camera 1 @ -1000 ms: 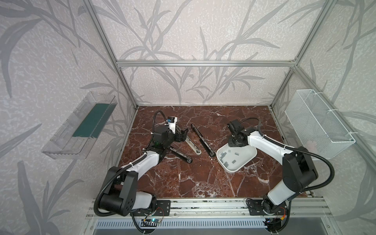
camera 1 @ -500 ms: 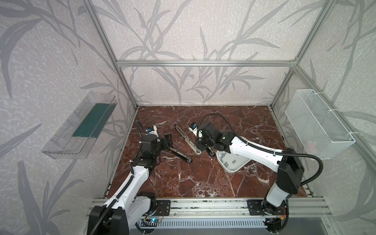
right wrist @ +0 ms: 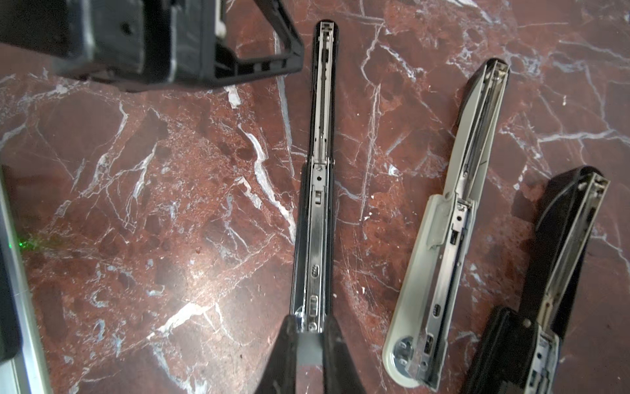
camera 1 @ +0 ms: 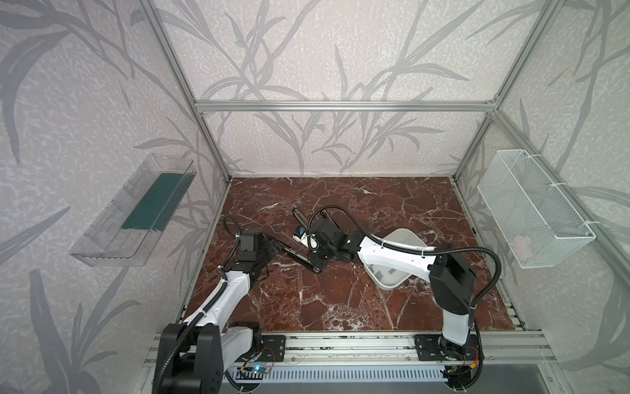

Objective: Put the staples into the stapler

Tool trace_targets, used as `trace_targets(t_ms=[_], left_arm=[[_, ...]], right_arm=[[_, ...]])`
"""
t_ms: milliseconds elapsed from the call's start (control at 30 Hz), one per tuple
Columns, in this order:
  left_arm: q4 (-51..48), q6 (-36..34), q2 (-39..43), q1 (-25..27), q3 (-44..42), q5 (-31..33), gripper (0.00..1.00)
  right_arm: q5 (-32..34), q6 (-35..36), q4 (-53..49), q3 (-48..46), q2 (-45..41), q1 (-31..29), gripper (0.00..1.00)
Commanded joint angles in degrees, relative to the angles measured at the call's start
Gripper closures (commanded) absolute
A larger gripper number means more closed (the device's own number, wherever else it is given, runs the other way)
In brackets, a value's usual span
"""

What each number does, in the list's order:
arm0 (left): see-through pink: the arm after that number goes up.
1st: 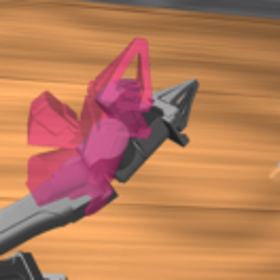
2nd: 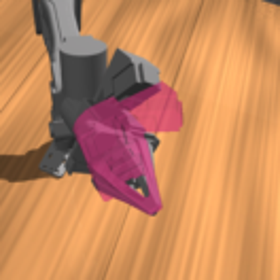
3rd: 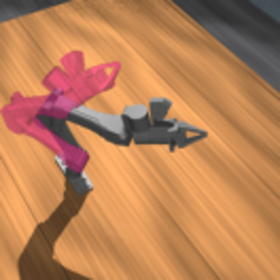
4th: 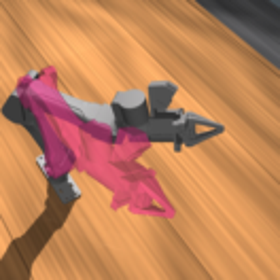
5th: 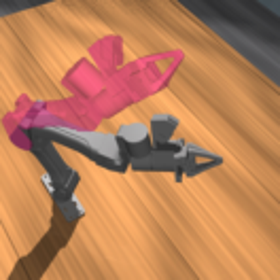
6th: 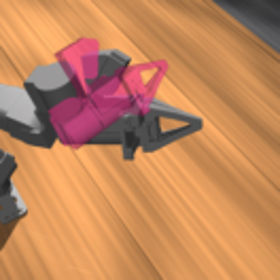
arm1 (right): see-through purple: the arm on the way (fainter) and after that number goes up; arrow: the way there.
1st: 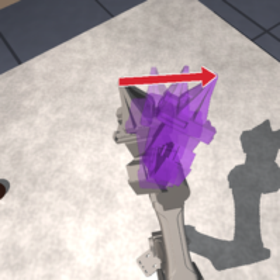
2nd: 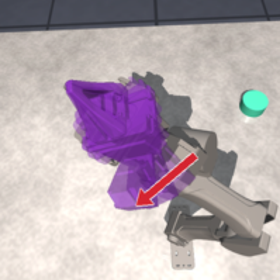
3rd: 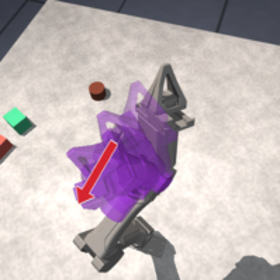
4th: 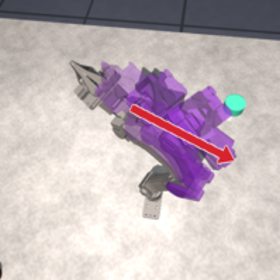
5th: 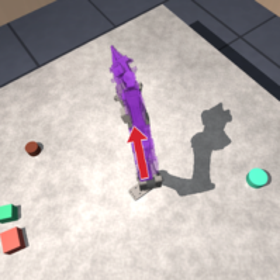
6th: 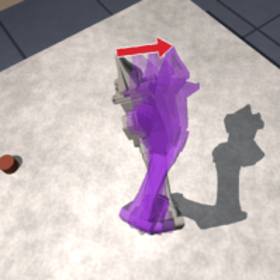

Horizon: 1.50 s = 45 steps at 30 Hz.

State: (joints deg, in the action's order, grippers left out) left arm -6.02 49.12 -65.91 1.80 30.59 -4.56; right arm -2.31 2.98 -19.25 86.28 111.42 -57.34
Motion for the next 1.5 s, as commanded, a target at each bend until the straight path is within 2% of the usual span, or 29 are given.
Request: trace_targets(t_ms=[0,133,300,633,1467], left_arm=[[-0.62,2.93,-3.84,-0.13,3.93,-0.38,0.26],[-0.03,1.56,-7.46,0.07,6.20,0.69,0.28],[-0.29,-1.13,-7.82,0.08,7.06,4.14,0.28],[0.24,-4.22,-11.86,0.11,8.93,1.00,0.29],[-0.99,-5.79,-7.31,0.12,7.16,2.46,0.29]], right_arm=[[-0.03,-1.65,-0.95,2.78,1.66,0.26,0.92],[0.87,-3.48,-0.44,2.08,2.75,0.19,0.92],[1.14,-3.64,1.04,0.99,3.28,0.23,0.92],[1.06,-4.27,4.39,-2.60,4.37,0.21,0.93],[1.16,-2.97,5.89,-5.03,6.05,-0.69,0.93]])
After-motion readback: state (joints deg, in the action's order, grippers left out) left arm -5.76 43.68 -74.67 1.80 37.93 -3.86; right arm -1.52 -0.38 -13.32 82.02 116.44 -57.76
